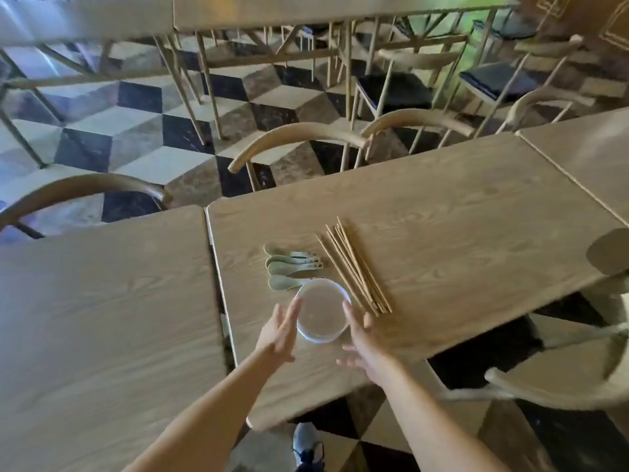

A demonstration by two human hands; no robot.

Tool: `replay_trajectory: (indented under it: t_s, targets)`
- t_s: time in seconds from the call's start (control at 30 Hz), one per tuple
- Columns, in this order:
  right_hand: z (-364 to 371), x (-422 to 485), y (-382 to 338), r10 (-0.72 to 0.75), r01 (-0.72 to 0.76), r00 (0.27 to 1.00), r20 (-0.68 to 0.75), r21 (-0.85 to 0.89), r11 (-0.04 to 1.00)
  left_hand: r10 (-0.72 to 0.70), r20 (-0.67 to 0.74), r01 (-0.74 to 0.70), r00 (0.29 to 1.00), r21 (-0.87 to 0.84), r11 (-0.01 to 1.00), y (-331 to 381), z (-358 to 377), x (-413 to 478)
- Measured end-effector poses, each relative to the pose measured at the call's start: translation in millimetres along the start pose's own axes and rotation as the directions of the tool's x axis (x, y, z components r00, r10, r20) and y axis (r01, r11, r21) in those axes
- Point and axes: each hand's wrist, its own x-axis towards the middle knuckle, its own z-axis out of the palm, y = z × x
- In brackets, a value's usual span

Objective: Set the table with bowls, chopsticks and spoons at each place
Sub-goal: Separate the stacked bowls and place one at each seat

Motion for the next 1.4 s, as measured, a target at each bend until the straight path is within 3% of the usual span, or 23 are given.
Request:
replay_trajectory:
  t_s: [0.13, 0.33, 0.43, 0.63, 0.9, 1.17, 1.4]
  targets:
    - [9, 23, -11, 0.035, -0.037, 0.999, 0.042, 0.032, 0.999, -0.122, 0.070, 0.131, 0.990, -0.142, 0.981, 6, 11, 19]
    - [18, 42, -10, 0.082, -0.128, 0.976, 0.199, 0.230, 0.965, -0.155, 0.139, 0.192, 0.978, -0.313, 0.930, -3, 19, 37]
    - [20, 46, -7, 0.070, -0.110, 0.986, 0.153, 0.271, 0.956, -0.157, 0.157, 0.209, 0.975, -0.414, 0.886, -6, 23, 38]
    - [59, 21, -3, 0.070, -0.079, 0.996, 0.054, 0.191, 0.978, -0.134, 0.148, 0.187, 0.980, -0.435, 0.881, -14, -12, 20]
    - [209, -65, -3, 0.008, -0.012, 0.998, 0.055, 0.071, 0.997, -0.134, 0.041, 0.136, 0.990, -0.508, 0.851, -49, -167, -25]
    - [428, -117, 41, 0.046, -0.033, 0.967, 0.251, -0.056, 0.998, -0.229, -0.165, 0.095, 0.959, -0.576, 0.812, -125, -384, -68]
    - [563, -147, 83, 0.109, -0.042, 0.909, 0.403, -0.171, 0.984, -0.304, -0.266, 0.031, 0.915, -0.704, 0.709, -188, -505, -107]
